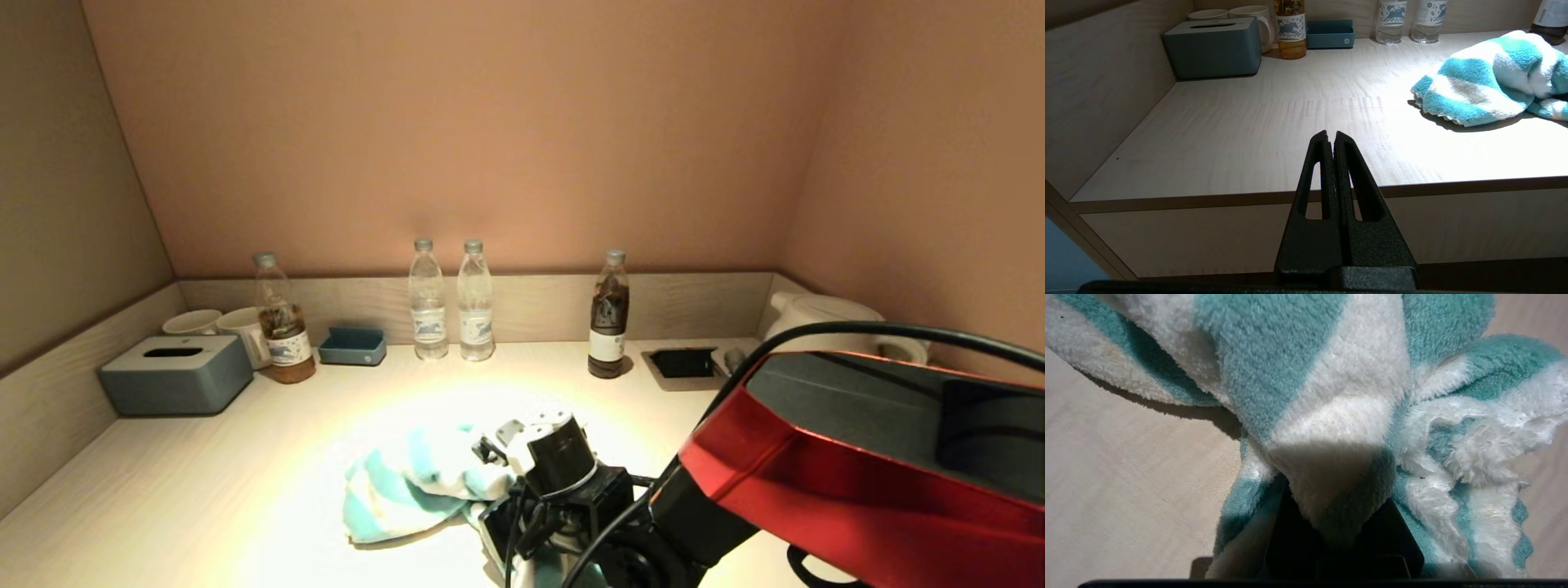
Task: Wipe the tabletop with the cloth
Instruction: Sweep the stains on the table
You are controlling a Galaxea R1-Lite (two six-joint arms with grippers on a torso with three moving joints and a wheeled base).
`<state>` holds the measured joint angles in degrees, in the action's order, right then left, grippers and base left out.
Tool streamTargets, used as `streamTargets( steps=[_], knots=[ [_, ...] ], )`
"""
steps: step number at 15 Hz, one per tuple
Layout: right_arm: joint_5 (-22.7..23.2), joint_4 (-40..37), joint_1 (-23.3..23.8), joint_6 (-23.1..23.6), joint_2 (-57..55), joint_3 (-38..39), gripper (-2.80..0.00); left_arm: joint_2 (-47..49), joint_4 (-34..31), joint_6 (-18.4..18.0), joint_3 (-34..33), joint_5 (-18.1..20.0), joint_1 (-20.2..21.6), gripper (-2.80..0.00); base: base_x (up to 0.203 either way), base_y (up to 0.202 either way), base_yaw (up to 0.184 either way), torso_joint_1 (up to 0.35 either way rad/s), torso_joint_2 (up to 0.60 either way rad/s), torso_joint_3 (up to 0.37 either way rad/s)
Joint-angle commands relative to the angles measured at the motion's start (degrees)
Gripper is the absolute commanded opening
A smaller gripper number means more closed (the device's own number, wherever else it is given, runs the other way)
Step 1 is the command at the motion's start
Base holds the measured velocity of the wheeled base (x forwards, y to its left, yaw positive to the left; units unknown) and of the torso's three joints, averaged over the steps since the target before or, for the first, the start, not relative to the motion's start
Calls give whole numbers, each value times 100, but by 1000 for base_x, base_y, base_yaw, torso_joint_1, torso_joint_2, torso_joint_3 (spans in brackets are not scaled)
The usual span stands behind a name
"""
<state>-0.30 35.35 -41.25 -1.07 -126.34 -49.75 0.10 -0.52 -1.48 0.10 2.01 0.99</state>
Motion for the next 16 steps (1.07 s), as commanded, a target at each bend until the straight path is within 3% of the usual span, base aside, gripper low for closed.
streamTargets(
  steps=[1,10,14,16],
  knots=[
    [-6,223,61,3,20,84,-280,-1,0,7,-1,1,-2,-280,0,0,0,0,0,0],
    [-6,1047,1269,17,89,608,-280,-1,0,7,-1,1,-2,-280,0,0,0,0,0,0],
    [6,1096,1501,6,73,651,-280,-1,0,7,-1,1,-2,-280,0,0,0,0,0,0],
    [12,1473,1823,35,55,757,-280,-1,0,7,-1,1,-2,-280,0,0,0,0,0,0]
  ],
)
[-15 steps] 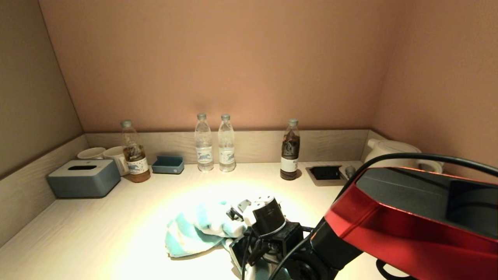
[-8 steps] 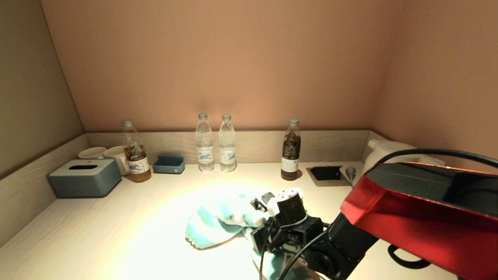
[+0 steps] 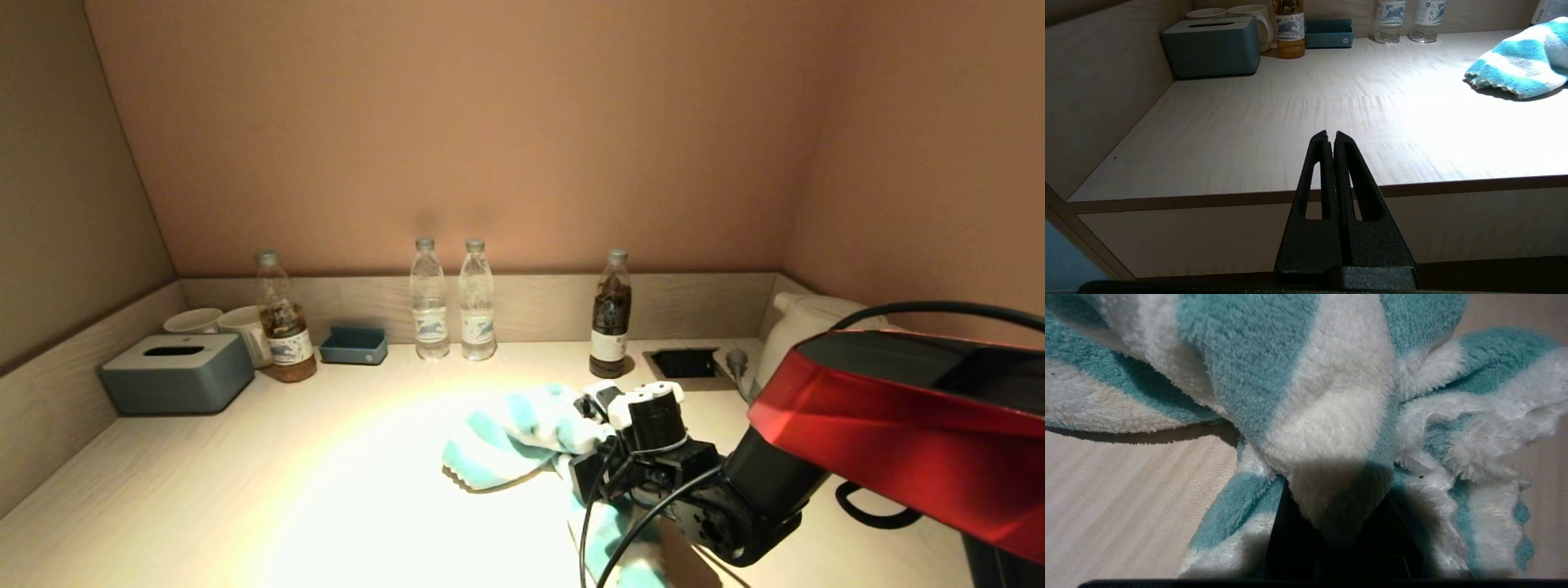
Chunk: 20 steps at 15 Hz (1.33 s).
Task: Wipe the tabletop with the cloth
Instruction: Sweep the stains on the table
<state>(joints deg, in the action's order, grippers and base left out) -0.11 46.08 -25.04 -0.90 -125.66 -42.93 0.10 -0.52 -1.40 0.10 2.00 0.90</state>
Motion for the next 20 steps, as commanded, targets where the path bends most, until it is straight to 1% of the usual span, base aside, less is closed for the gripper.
streamTargets(
  steps=[1,4,6,8,9,11,16,20],
  knots=[
    [-7,507,281,28,-29,110,-280,-1,0,0,-1,2,6,-280,0,0,0,0,0,0],
    [-15,551,404,28,-29,127,-280,-1,0,0,-1,2,6,-280,0,0,0,0,0,0],
    [-50,594,660,66,38,100,-280,-1,0,-3,-1,2,6,-280,0,0,0,0,0,0],
    [-63,604,694,72,61,80,-280,-1,0,0,-1,2,6,-280,0,0,0,0,0,0],
    [-109,604,829,78,86,52,-280,-1,0,0,-1,2,6,-280,0,0,0,0,0,0],
    [-136,604,941,94,103,34,-280,-1,0,0,-1,2,6,-280,0,0,0,0,0,0],
    [-138,601,1278,235,77,-193,-280,-1,0,0,-1,2,6,-280,0,0,0,0,0,0],
    [-173,595,1431,292,30,-350,-280,-1,0,0,-1,2,6,-280,0,0,0,0,0,0]
  ],
)
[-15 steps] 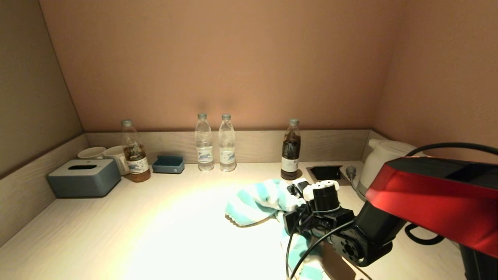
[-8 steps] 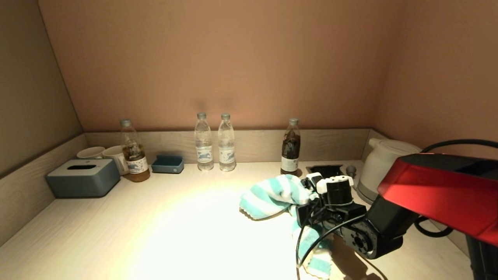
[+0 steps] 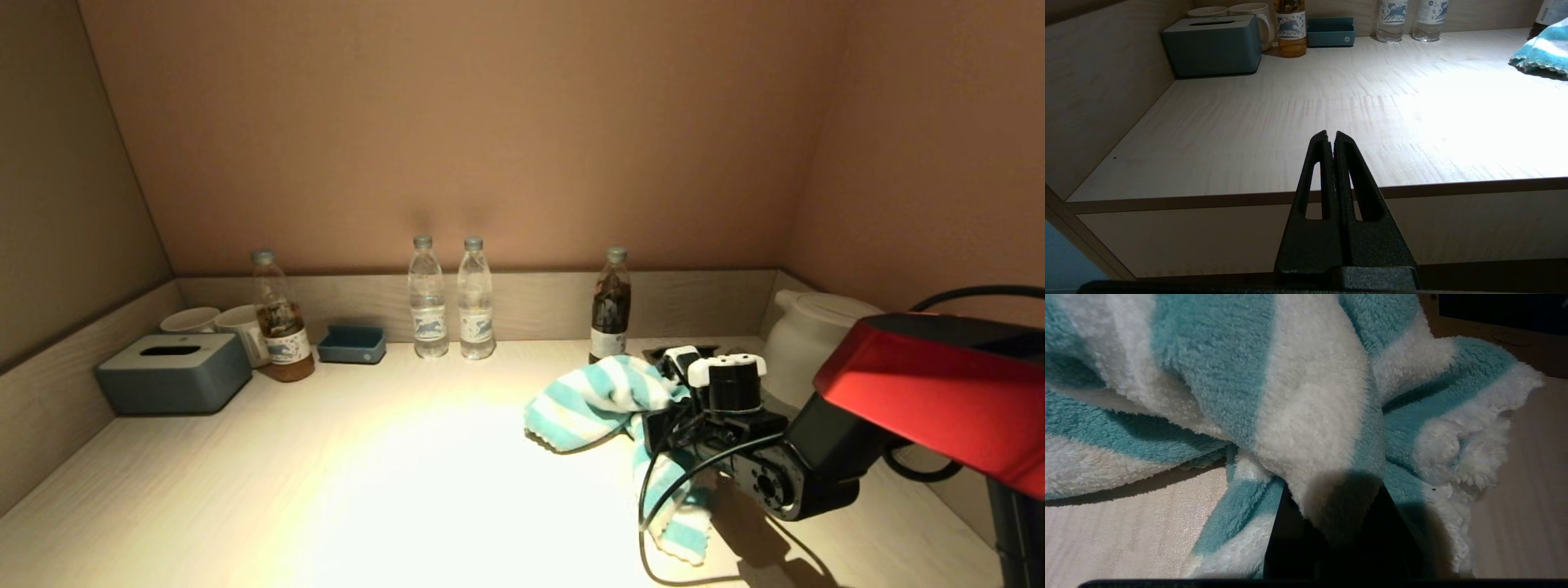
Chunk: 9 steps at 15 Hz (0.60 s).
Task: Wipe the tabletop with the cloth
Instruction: Sweep the stains on the table
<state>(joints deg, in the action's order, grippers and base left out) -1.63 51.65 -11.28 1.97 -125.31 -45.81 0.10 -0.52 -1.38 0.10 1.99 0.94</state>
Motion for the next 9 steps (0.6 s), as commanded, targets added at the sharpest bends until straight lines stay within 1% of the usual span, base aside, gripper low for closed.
streamTargets(
  steps=[1,3,7,9],
  knots=[
    [-101,31,79,5,-11,-161,-280,-1,0,-3,-1,3,3,-280,0,0,0,0,0,0],
    [-182,37,83,5,-21,-246,-280,-1,0,-3,-1,3,3,-280,0,0,0,0,0,0],
    [-355,-21,83,13,-29,-664,-280,-1,0,-3,-1,3,3,-280,0,0,0,0,0,0],
    [-364,-24,83,13,-21,-726,-280,-1,0,-3,-1,3,3,-280,0,0,0,0,0,0]
  ],
)
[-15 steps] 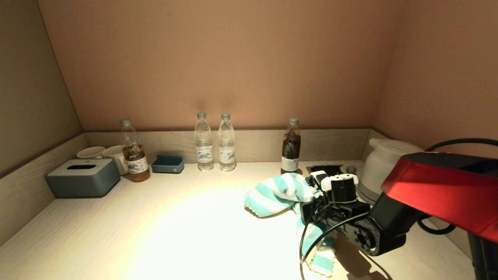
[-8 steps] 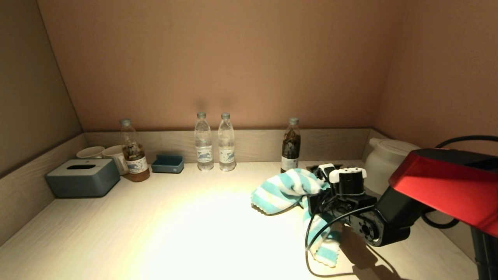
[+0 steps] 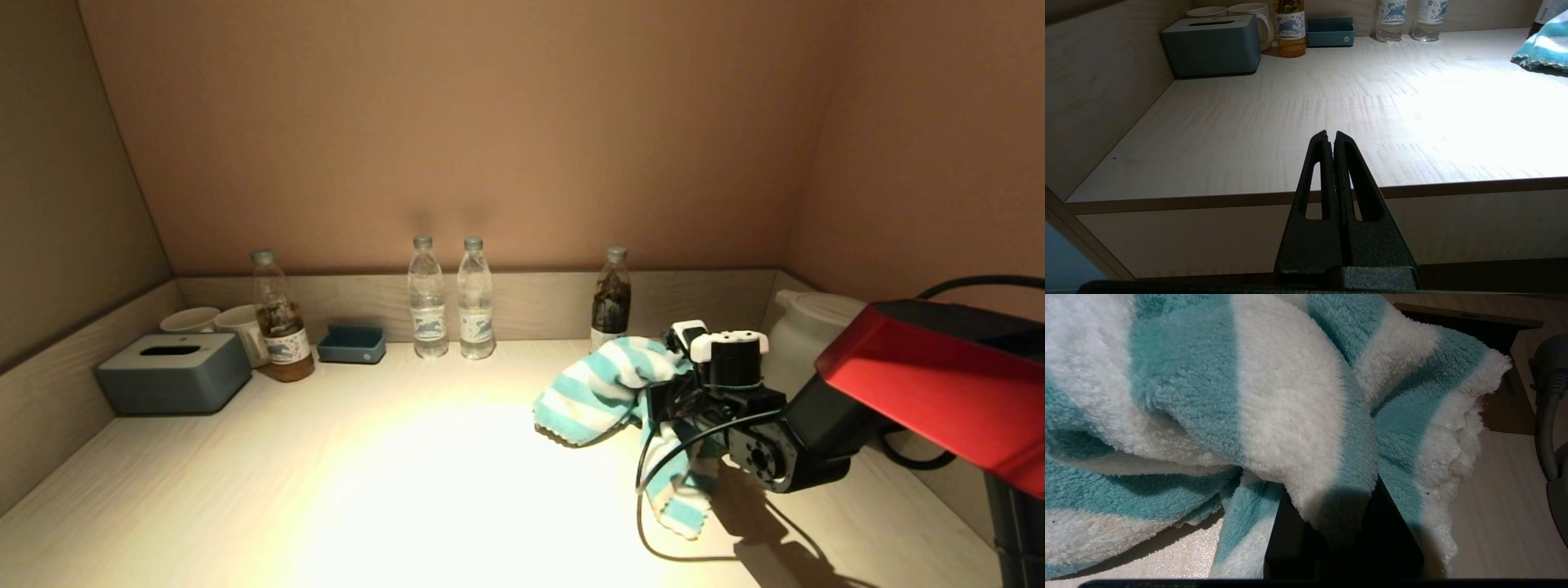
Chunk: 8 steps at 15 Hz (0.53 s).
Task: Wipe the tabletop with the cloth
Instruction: Sweep the stains on the table
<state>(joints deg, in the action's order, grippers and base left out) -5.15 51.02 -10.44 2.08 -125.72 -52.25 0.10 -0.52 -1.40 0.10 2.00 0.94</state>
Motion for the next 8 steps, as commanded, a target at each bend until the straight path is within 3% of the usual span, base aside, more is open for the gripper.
streamTargets(
  steps=[1,8],
  knots=[
    [-13,40,-2,2,21,-83,-280,-1,0,0,-1,2,3,-280,0,0,0,0,0,0],
    [-129,-202,15,11,-224,-481,-280,-1,0,0,-1,2,3,-280,0,0,0,0,0,0]
  ],
)
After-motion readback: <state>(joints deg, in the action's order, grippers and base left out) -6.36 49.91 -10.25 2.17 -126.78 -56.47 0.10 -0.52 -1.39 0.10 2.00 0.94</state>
